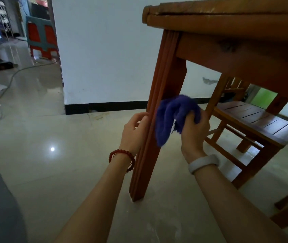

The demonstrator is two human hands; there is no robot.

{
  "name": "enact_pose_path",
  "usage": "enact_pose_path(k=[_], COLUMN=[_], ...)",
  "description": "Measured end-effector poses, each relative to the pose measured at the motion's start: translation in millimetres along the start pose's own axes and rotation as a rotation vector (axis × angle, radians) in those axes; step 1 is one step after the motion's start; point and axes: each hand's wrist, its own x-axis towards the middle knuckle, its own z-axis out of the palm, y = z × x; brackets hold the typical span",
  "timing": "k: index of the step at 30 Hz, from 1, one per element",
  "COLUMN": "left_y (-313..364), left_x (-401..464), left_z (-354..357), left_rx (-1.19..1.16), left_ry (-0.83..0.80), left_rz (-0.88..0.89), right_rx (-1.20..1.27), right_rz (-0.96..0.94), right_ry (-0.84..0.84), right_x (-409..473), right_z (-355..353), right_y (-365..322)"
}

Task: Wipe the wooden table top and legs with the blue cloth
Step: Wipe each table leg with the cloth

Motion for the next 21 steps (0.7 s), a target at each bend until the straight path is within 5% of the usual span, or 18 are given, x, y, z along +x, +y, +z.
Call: enact_pose_path(k=[3, 7, 12, 21], left_y=[-12, -27, -32, -63], left_x=[7, 9, 1, -85], left_z=[7, 16, 15, -17], left_rx=[0.133, 0.101, 0.083, 0.23], left_ry=[-0.035, -0.15, -0.16, 0.11], left_rz=[-0.011, -0.078, -0.168, -0.498], right_rx=[0.011, -0.302, -0.61, -0.593], right_rz=[-0.183, -0.145, 0.218, 0.303], right_ry=[0.171, -0.087, -0.446, -0.452], right_x=[29, 24, -32, -120], right_z=[9, 25, -20, -30], right_y=[-21, 11, 121, 95])
